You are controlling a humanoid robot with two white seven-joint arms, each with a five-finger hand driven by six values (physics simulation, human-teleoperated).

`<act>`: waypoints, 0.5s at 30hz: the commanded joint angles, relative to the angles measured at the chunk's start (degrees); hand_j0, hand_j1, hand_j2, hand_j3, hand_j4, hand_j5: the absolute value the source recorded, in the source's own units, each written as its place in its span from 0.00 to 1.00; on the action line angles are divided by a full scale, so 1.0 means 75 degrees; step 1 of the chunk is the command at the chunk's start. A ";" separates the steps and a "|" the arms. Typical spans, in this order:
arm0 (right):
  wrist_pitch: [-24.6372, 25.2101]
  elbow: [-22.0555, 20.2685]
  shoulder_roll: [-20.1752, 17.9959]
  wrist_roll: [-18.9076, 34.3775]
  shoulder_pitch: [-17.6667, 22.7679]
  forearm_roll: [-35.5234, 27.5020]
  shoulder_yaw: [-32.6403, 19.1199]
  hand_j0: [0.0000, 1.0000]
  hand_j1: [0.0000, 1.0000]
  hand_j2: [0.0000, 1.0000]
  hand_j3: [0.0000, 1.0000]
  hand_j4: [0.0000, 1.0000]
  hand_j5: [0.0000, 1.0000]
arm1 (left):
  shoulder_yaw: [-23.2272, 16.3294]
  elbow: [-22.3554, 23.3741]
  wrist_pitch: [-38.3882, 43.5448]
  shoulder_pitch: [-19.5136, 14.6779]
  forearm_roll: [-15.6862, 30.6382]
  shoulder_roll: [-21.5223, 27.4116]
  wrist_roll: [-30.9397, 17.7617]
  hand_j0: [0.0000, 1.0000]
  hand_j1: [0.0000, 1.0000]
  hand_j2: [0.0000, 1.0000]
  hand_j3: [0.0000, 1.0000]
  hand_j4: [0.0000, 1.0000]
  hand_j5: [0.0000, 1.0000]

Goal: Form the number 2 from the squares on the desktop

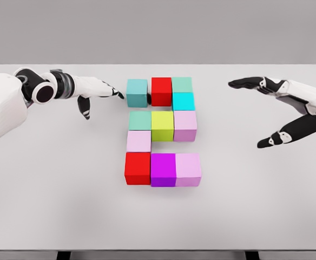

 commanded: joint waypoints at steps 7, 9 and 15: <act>0.0247 0.0040 0.0154 -0.0003 0.0199 -0.0032 -0.0178 1.00 1.00 1.00 1.00 1.00 1.00 | -0.0008 0.0256 0.0010 -0.0012 -0.0043 -0.0232 0.0002 1.00 1.00 1.00 1.00 1.00 1.00; 0.0235 0.0028 0.0142 -0.0003 0.0246 -0.0021 -0.0166 1.00 1.00 1.00 1.00 1.00 1.00 | -0.0008 0.0256 0.0010 -0.0012 -0.0055 -0.0279 0.0002 1.00 1.00 1.00 1.00 1.00 1.00; 0.0235 0.0004 0.0072 -0.0003 0.0563 0.0167 -0.0224 1.00 1.00 1.00 1.00 1.00 1.00 | -0.0008 0.0256 0.0010 -0.0035 -0.0055 -0.0337 0.0002 1.00 1.00 1.00 1.00 1.00 1.00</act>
